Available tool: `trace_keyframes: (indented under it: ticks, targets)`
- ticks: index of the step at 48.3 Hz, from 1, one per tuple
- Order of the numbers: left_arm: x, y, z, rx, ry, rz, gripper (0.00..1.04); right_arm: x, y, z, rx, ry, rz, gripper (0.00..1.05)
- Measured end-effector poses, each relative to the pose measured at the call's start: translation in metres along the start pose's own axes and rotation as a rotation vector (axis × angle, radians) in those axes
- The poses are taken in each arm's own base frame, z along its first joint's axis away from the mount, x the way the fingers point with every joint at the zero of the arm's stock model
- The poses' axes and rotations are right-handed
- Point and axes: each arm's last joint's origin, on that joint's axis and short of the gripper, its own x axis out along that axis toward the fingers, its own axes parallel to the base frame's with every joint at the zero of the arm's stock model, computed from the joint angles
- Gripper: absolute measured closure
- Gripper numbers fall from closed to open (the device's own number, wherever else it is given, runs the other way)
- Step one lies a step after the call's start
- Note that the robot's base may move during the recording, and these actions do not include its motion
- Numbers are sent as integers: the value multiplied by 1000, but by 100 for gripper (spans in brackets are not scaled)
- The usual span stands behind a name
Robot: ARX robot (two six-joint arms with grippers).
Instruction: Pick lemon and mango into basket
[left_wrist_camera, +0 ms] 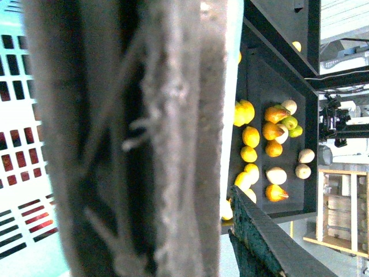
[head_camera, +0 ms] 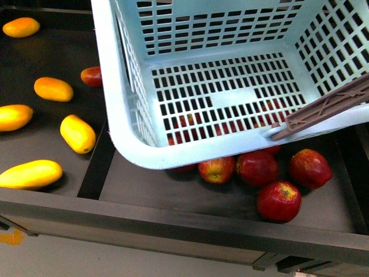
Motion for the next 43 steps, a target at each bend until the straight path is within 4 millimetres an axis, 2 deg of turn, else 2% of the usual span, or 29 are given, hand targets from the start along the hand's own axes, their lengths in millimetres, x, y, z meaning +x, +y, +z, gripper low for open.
trace_keyframes:
  ticks: [6, 14, 21, 23, 27, 30, 35, 43]
  targets:
    - [0, 0, -1, 0, 6, -4, 77, 48, -18, 32, 24, -72, -111, 9]
    - [0, 0, 0, 1, 1, -1, 77, 111, -40, 45, -64, -45, -187, 9]
    - [0, 0, 0, 1, 0, 0, 77, 166, -61, 36, -169, 53, -234, 9]
    - [0, 0, 0, 1, 0, 0, 77, 184, -68, 29, -217, 106, -241, 9]
    - [0, 0, 0, 1, -1, 1, 77, 208, -76, 17, -282, 184, -236, 9]
    - [0, 0, 0, 1, -1, 1, 77, 232, -83, 4, -368, 311, -199, 9]
    - [0, 0, -1, 1, 4, -3, 77, 261, -87, 0, -499, 415, -156, 9]
    - [0, -1, -1, 1, 5, -3, 77, 289, -87, 2, -646, 487, -72, 9]
